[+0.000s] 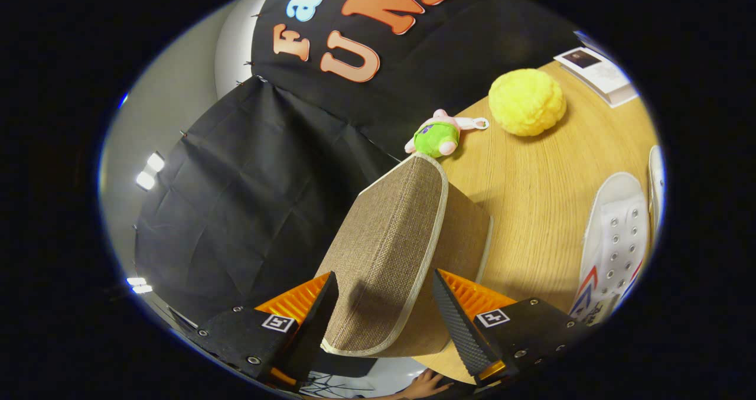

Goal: Open the storage box then place both shoes into the box .Put the left shoe in first, then the right shoe, with the right side of both shoes facing outward in a uniform manner.

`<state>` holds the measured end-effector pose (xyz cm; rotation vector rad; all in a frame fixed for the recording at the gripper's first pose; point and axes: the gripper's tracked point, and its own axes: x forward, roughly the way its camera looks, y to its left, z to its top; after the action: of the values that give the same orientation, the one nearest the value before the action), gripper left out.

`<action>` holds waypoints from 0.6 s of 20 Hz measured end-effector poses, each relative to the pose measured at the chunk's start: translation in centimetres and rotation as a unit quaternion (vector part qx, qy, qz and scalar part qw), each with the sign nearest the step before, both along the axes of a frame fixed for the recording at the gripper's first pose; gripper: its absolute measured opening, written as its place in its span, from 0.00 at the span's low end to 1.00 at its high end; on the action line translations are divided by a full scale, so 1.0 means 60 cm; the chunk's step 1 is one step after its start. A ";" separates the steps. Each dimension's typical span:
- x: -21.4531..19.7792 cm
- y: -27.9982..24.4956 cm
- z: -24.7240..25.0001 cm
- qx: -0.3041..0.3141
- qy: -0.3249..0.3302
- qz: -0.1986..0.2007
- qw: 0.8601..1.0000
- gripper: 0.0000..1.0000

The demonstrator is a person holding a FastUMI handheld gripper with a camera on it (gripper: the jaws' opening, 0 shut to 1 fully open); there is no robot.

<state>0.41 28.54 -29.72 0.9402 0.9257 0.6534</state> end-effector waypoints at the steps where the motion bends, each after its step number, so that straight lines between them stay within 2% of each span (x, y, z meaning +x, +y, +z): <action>1: 0.004 0.004 -0.007 0.011 0.008 -0.004 1.000 0.96; 3: 0.008 0.012 -0.007 0.040 0.018 -0.009 0.999 0.96; 5: 0.006 0.024 0.016 0.098 0.027 -0.005 0.995 0.96; 7: 0.009 0.018 0.024 0.136 0.043 -0.017 0.990 0.96; 10: 0.016 0.004 0.035 0.156 0.035 -0.037 0.987 0.94; 12: 0.026 -0.013 0.051 0.172 0.025 -0.058 0.983 0.83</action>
<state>1.96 27.75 -26.67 1.3136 0.8081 0.7060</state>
